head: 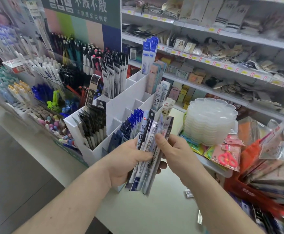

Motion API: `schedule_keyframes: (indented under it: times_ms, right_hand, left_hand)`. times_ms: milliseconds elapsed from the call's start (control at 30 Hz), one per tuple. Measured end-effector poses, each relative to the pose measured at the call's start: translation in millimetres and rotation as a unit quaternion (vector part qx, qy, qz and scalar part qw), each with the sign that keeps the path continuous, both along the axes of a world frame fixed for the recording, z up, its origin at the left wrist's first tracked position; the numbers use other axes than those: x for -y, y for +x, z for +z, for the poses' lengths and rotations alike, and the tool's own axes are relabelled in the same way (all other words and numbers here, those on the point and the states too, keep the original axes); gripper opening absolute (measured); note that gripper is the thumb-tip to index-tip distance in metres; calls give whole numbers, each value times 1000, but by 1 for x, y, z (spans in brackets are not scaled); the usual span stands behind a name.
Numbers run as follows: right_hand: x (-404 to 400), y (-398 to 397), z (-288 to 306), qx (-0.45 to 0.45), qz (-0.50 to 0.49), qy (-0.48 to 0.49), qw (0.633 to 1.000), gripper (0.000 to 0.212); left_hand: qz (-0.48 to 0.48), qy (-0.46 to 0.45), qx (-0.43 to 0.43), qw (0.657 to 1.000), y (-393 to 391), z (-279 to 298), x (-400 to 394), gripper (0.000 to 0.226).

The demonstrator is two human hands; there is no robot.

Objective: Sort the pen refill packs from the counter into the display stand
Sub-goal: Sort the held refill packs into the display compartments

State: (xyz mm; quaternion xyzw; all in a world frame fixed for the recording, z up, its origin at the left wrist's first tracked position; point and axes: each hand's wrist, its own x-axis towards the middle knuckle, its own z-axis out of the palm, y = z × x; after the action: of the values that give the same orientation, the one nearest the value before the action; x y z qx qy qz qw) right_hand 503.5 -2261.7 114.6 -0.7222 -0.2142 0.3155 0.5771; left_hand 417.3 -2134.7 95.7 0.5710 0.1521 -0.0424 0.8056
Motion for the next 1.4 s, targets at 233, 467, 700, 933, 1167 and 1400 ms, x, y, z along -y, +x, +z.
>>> schedule_keyframes:
  times_ms: [233, 467, 700, 933, 1167, 1400]
  right_hand:
    - [3, 3, -6, 11, -43, -7, 999, 28]
    - [-1, 4, -22, 173, -146, -38, 973, 37]
    - [-4, 13, -24, 147, -176, 18, 973, 30]
    - [-13, 10, -30, 157, -164, -14, 974, 20]
    - [-4, 19, -15, 167, -179, 43, 969, 15]
    - [-9, 30, -12, 132, -146, 12, 980, 16]
  left_hand:
    - [5, 63, -35, 997, 2, 2, 4, 20]
    - [26, 182, -60, 981, 8, -6, 10, 22]
    - [75, 135, -69, 986, 11, -7, 12, 20]
    - [41, 121, -22, 992, 17, -10, 18, 40]
    - [59, 194, -59, 977, 16, -13, 14, 21]
    - [29, 545, -69, 835, 17, -16, 15, 27]
